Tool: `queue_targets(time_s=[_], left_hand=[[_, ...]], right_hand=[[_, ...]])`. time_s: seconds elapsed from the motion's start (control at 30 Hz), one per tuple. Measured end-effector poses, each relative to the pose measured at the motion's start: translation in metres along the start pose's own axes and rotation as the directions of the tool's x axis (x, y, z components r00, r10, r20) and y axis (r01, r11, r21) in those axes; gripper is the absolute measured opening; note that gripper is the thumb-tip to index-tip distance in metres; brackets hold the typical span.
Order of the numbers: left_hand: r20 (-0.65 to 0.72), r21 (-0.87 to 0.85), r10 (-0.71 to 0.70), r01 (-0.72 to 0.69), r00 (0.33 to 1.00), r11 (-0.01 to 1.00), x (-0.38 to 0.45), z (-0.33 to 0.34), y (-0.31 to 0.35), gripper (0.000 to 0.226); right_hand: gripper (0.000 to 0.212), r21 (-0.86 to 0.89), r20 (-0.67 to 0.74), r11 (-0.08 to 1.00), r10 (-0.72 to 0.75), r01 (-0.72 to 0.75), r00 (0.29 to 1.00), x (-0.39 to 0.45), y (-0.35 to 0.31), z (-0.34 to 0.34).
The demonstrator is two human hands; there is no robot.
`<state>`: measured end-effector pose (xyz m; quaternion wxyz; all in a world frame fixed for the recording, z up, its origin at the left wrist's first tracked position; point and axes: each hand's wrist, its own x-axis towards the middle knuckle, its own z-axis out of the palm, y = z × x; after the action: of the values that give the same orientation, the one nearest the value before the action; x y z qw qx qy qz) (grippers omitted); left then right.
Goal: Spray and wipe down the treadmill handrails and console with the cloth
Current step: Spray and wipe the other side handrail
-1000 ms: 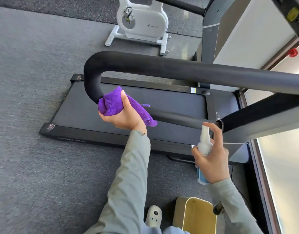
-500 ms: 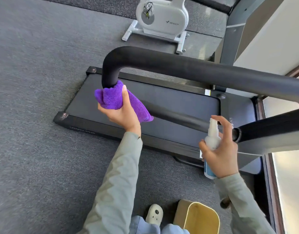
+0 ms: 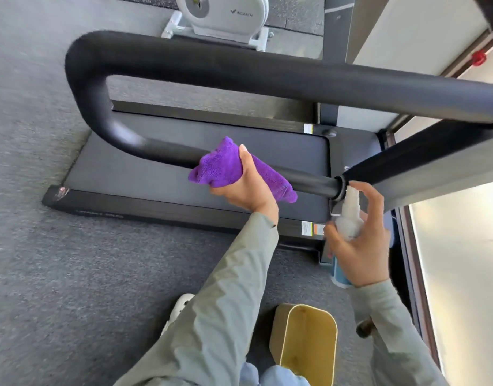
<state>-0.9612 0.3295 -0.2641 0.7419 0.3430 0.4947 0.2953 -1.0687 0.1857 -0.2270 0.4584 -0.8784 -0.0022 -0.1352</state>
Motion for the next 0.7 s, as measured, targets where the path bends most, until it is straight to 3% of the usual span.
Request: queue_targets(time_s=[0.17,0.37,0.7], left_hand=[[0.099,0.017,-0.111,0.110,0.989,0.994,-0.050,0.007,-0.043,0.062],[0.247,0.130,-0.296,0.271,0.923,0.954,-0.108,0.004,-0.077,0.068],[0.203,0.021,-0.088,0.085,0.975,0.996,-0.036,-0.013,-0.004,0.053]], right_hand=[[0.059,-0.017,-0.080,0.998,0.058,-0.060,0.995,-0.013,0.012,-0.027],[0.072,-0.035,-0.115,0.996,0.075,-0.079,0.991,-0.021,0.018,-0.046],[0.065,0.023,-0.035,1.000,-0.016,0.017,0.999,-0.001,-0.018,-0.013]])
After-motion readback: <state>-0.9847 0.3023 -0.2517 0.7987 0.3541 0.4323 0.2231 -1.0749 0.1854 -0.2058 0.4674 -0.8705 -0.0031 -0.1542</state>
